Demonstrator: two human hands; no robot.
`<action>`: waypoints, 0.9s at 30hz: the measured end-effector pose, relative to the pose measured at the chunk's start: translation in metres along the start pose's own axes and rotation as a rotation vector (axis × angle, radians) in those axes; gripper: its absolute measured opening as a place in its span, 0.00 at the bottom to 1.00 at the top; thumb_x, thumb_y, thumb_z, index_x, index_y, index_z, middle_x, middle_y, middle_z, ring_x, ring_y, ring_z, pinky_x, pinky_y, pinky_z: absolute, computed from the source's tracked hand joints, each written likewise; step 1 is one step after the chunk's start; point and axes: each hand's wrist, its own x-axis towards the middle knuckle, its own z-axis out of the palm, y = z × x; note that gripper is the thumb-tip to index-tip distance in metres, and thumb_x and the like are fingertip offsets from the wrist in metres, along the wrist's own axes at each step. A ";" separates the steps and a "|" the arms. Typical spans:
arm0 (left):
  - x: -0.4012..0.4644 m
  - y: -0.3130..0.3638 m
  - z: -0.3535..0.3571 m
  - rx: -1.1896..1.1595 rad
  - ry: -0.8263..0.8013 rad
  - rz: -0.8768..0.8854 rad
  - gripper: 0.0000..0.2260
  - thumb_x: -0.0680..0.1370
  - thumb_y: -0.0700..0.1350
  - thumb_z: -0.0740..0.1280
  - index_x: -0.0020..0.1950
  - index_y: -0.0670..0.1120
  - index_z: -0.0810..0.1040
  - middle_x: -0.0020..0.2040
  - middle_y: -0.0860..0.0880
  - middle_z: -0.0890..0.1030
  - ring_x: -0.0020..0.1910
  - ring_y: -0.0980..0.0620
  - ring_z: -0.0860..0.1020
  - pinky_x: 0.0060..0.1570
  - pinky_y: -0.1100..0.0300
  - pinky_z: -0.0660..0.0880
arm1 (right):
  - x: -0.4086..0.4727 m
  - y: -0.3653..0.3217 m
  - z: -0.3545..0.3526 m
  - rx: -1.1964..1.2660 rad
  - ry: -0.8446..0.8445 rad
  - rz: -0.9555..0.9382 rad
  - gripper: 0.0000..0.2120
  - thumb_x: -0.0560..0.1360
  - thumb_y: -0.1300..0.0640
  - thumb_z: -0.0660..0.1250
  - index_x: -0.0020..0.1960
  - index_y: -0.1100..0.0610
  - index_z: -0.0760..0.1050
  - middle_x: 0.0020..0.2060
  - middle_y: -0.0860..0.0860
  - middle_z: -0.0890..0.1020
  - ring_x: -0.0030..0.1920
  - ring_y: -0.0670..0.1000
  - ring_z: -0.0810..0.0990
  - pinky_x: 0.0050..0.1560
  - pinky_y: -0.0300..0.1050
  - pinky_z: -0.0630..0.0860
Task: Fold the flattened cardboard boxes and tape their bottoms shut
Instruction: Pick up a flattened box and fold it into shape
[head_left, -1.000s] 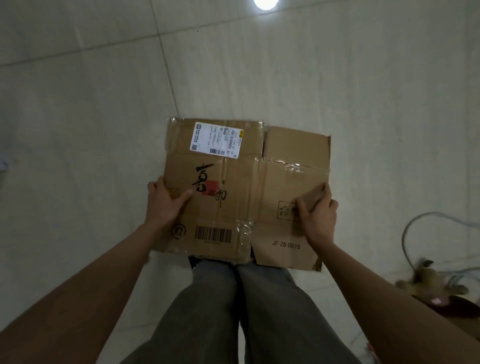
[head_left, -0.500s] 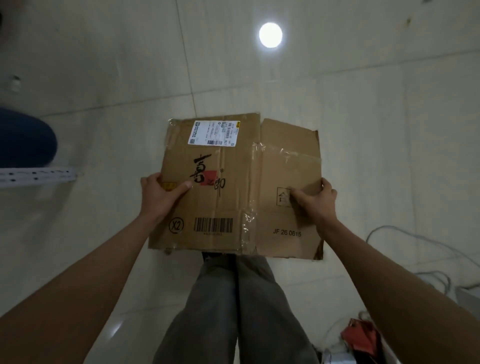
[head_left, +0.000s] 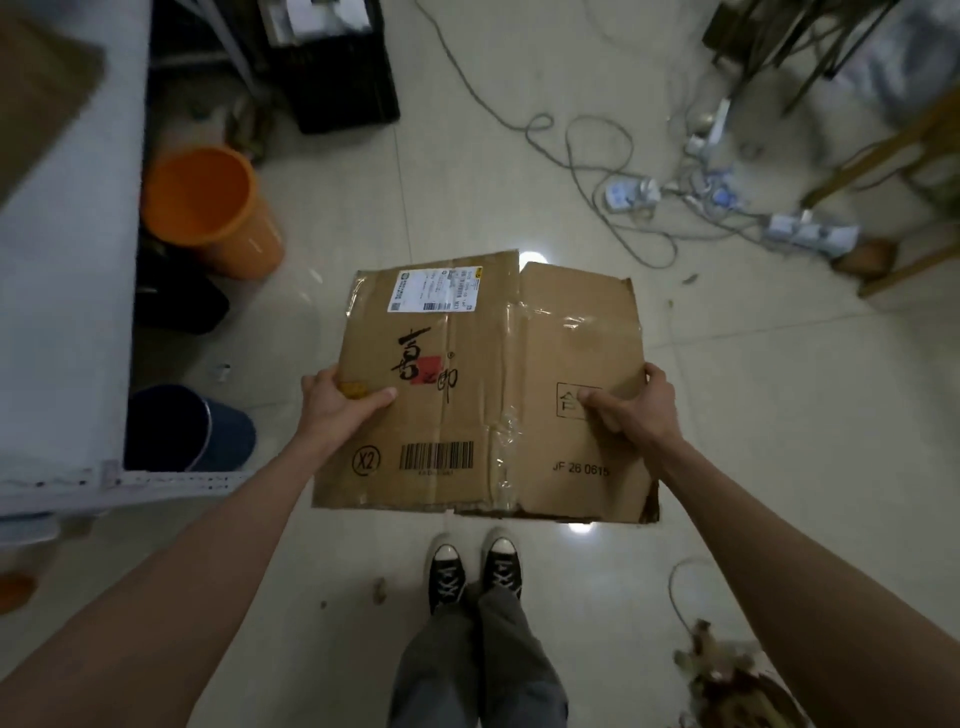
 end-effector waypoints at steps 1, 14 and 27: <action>-0.012 0.023 -0.013 0.005 0.016 0.022 0.44 0.59 0.70 0.78 0.69 0.50 0.72 0.64 0.49 0.70 0.59 0.50 0.75 0.62 0.50 0.76 | -0.011 -0.019 -0.012 -0.009 0.025 -0.036 0.56 0.53 0.40 0.84 0.73 0.56 0.64 0.65 0.53 0.74 0.62 0.54 0.77 0.63 0.55 0.77; -0.115 0.223 -0.133 0.052 0.144 0.237 0.45 0.56 0.71 0.77 0.65 0.47 0.75 0.63 0.48 0.74 0.58 0.49 0.77 0.54 0.53 0.77 | -0.112 -0.181 -0.143 -0.011 0.113 -0.279 0.54 0.51 0.32 0.79 0.69 0.55 0.67 0.64 0.54 0.73 0.62 0.55 0.74 0.62 0.59 0.77; -0.137 0.354 -0.190 -0.015 0.259 0.472 0.48 0.54 0.71 0.77 0.65 0.45 0.76 0.63 0.45 0.75 0.57 0.47 0.78 0.57 0.48 0.78 | -0.131 -0.298 -0.222 0.000 0.160 -0.476 0.53 0.54 0.41 0.84 0.70 0.58 0.65 0.67 0.56 0.68 0.68 0.57 0.68 0.69 0.58 0.71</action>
